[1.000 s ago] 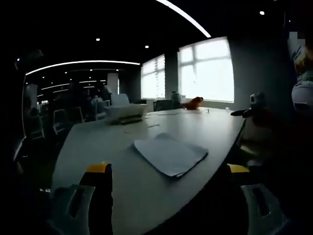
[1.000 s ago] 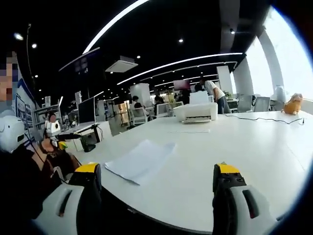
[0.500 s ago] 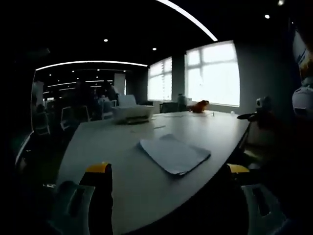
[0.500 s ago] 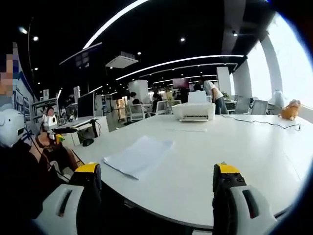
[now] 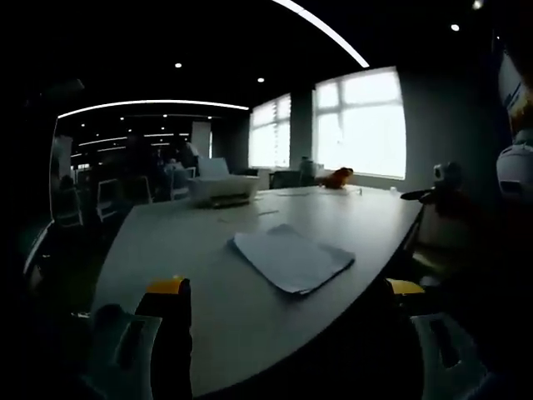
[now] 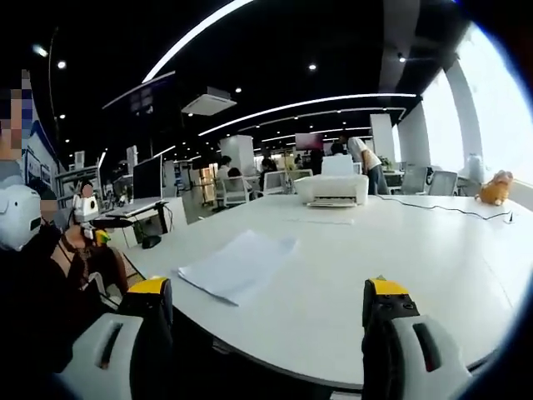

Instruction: Organize the stack of printing papers by aligning and flattening the scattered papers on the table

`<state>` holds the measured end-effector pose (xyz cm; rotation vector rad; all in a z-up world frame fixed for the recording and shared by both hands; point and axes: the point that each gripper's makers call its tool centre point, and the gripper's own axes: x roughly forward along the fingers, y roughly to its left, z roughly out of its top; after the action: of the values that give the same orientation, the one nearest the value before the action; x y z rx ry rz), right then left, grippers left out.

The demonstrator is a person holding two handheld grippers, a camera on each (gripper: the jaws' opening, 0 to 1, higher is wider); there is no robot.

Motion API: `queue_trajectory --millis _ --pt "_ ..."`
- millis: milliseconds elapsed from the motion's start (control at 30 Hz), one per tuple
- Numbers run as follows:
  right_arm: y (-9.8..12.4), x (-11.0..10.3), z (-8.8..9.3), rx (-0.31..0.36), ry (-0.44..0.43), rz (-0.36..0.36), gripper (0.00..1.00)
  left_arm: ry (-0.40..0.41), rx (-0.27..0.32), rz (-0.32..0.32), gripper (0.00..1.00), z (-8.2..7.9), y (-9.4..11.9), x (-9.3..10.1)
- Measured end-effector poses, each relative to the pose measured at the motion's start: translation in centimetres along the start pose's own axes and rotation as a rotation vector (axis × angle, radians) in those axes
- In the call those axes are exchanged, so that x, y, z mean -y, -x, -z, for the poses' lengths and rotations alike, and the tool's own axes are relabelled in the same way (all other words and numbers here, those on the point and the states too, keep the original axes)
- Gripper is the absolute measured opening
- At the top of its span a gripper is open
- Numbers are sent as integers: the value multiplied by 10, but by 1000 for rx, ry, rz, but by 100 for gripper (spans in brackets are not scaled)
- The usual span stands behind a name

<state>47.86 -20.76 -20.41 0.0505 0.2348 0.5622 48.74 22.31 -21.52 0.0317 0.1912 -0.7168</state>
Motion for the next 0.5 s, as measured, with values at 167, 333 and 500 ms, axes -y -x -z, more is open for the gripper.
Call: queue_trajectory --millis 167,333,500 --pt "1 1 1 -2 -2 3 90 -2 3 -6 97 -1 2 0" --pt "1 2 1 -2 -1 5 90 -4 8 -2 97 -3 2 2" --pt "2 1 1 0 2 5 90 -8 12 0 97 -5 3 2"
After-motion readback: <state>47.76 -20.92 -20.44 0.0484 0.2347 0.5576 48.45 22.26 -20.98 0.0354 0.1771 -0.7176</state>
